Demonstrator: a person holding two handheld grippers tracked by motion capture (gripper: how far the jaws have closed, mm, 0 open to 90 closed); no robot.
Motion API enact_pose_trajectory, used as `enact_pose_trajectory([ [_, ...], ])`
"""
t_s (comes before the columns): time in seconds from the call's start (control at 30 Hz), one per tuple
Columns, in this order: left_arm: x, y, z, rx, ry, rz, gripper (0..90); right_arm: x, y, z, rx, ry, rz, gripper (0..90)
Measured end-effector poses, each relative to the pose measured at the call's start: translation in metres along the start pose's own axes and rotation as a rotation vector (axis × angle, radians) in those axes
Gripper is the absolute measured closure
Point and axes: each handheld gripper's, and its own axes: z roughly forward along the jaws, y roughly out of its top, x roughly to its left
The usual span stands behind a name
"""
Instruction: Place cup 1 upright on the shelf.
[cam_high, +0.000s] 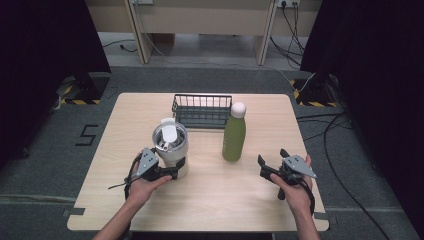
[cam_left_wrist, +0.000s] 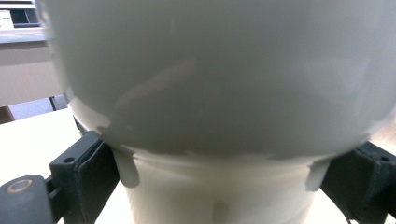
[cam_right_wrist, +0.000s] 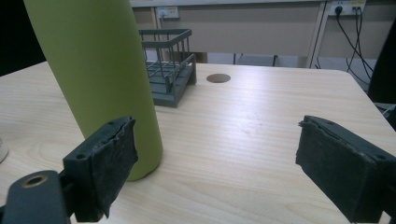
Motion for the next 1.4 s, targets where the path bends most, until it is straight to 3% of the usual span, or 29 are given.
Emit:
enact_pose_trajectory([
  [0.43, 0.0, 0.002, 0.0, 0.012, 0.001, -0.004, 9.4, -0.001, -0.002, 0.0, 0.004, -0.01, 0.007, 13.0],
  [0.67, -0.001, 0.005, 0.001, 0.024, -0.012, 0.013, 9.5, -0.003, -0.002, 0.0, 0.003, -0.015, 0.008, 13.3],
  [1.0, -0.005, 0.017, -0.001, -0.016, -0.027, 0.007, 9.5, -0.004, -0.001, -0.001, -0.004, -0.025, 0.014, 13.7],
  [1.4, -0.004, 0.026, 0.002, -0.025, -0.024, 0.029, 9.5, -0.005, 0.0, -0.002, -0.012, -0.03, 0.009, 14.0],
])
